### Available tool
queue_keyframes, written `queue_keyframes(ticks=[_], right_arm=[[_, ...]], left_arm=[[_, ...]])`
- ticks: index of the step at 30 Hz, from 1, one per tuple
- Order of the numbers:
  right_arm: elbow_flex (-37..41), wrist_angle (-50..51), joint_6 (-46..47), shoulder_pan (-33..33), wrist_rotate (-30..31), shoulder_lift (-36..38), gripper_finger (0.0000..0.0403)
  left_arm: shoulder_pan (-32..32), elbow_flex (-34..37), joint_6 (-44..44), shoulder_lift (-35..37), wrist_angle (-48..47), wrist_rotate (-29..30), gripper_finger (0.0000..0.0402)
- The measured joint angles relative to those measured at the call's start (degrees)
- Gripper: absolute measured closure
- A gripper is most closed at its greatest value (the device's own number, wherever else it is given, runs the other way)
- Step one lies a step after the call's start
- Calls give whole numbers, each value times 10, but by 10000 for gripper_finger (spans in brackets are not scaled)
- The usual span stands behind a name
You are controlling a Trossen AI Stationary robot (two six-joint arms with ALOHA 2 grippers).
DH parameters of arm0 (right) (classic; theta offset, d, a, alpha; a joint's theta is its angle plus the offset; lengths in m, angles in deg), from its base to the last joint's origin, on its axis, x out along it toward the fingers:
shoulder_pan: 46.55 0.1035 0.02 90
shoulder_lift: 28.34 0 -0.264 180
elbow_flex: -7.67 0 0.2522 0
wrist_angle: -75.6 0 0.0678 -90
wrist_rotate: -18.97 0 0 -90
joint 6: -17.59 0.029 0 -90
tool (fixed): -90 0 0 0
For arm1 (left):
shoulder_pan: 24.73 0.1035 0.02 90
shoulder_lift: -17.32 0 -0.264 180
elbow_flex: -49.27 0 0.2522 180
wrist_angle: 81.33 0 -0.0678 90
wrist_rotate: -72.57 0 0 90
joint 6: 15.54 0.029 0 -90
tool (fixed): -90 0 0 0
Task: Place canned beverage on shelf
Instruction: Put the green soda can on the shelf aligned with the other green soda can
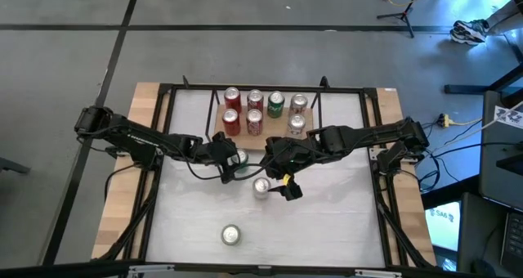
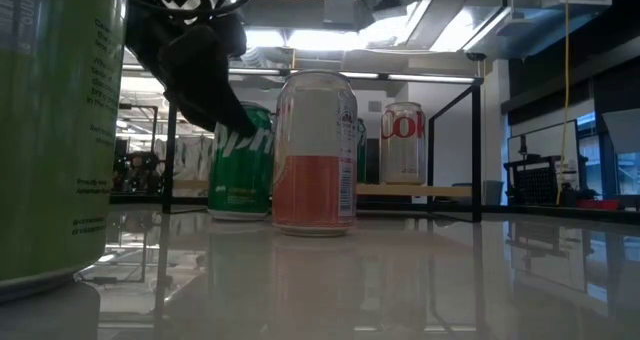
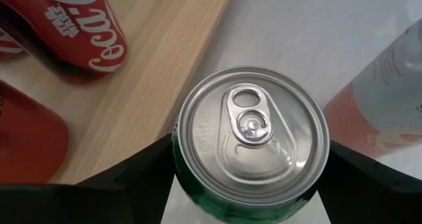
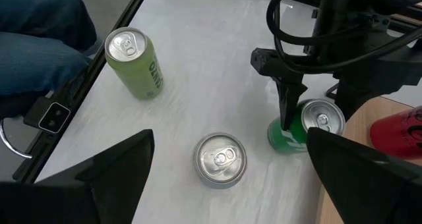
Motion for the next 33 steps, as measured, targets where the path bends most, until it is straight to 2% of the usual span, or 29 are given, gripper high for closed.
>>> queue_keyframes(ticks=[11, 22, 33], right_arm=[[0, 0, 0, 0, 0, 0, 10], [0, 0, 0, 0, 0, 0, 10], [0, 0, 0, 0, 0, 0, 10]], left_arm=[[0, 0, -5, 0, -1, 0, 84], [0, 0, -6, 0, -1, 0, 80], [0, 0, -5, 0, 1, 2, 49]])
